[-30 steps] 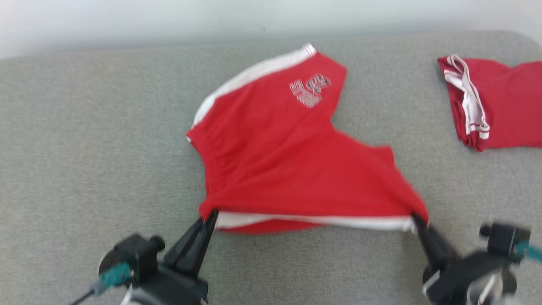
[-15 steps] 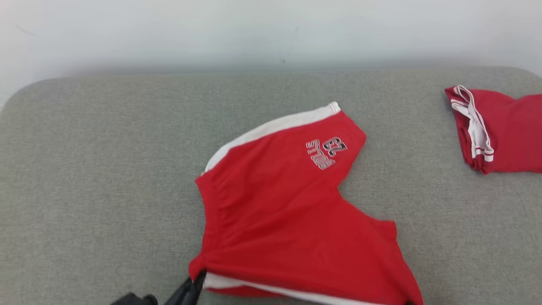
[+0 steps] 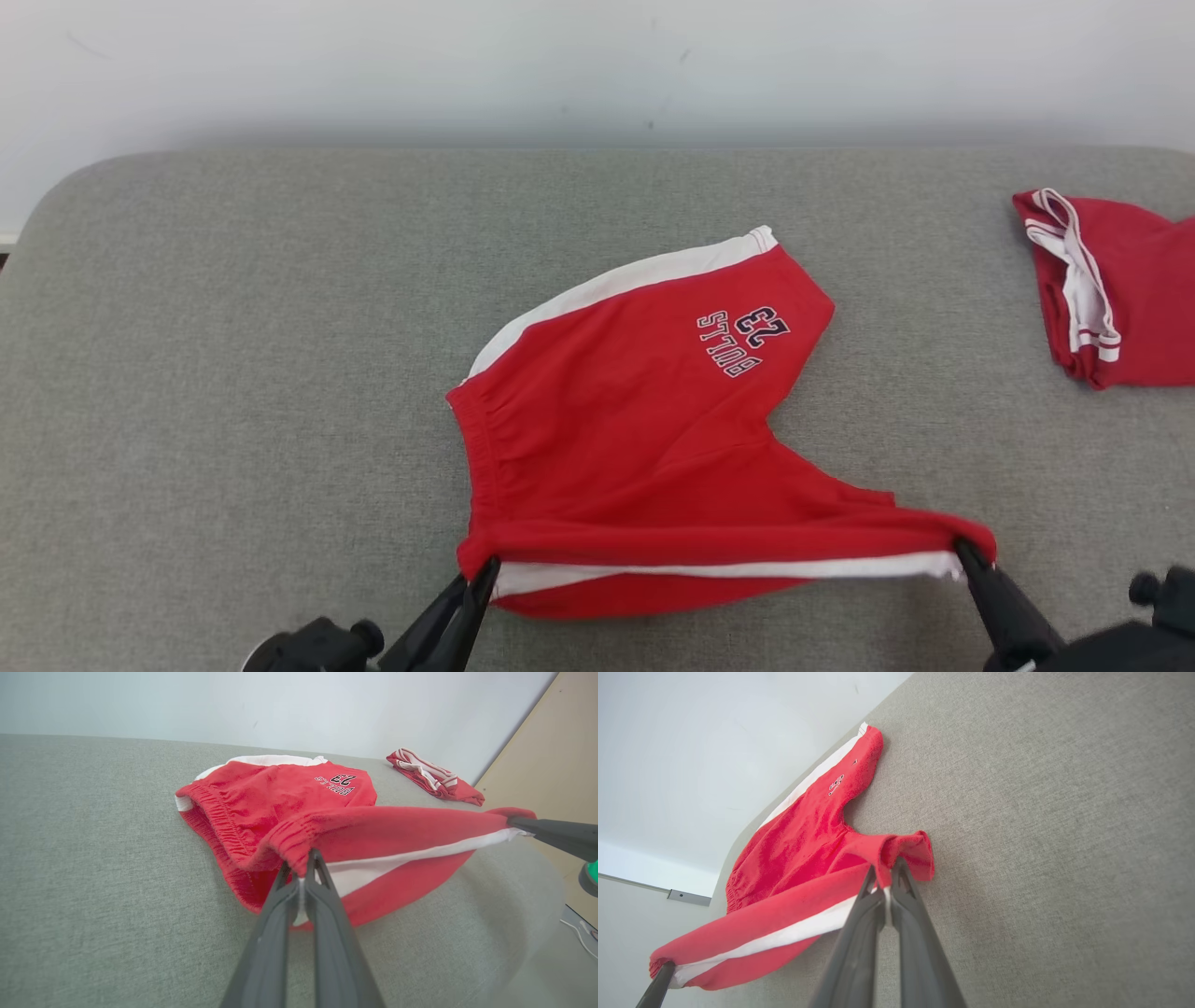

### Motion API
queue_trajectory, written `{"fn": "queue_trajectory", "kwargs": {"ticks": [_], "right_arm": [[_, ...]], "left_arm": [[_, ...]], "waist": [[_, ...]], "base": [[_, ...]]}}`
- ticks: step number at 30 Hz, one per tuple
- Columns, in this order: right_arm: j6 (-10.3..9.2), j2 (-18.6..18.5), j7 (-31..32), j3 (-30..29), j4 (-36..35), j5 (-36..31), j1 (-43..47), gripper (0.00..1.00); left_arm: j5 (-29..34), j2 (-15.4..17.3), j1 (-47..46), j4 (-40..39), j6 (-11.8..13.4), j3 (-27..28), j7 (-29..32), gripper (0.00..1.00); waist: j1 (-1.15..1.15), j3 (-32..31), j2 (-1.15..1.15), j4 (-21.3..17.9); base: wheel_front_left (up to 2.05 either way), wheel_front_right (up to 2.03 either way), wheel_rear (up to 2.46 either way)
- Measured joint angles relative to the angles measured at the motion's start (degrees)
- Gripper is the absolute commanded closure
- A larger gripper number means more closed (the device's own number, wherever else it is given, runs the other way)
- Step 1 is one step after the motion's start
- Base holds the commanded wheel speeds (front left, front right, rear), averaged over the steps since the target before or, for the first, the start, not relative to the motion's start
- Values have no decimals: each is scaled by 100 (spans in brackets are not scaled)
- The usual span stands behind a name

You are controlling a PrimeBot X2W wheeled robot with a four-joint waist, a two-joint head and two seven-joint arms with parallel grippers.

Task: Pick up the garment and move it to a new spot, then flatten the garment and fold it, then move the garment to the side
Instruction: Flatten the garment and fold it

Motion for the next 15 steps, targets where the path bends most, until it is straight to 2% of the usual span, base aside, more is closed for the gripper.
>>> {"fn": "queue_trajectory", "kwargs": {"ticks": [8,15], "right_arm": [[0,-145,576,-85,321,-145,-1302,100],[0,-344,864,8,1288,-501,-3005,100]], "left_arm": [[142,-276,-571,35,-148,147,0,100],[136,-565,-1352,477,-208,344,0,100]], "waist": [[0,133,0,164],[0,401,0,263]], "base": [[0,0,0],[0,0,0]]}}
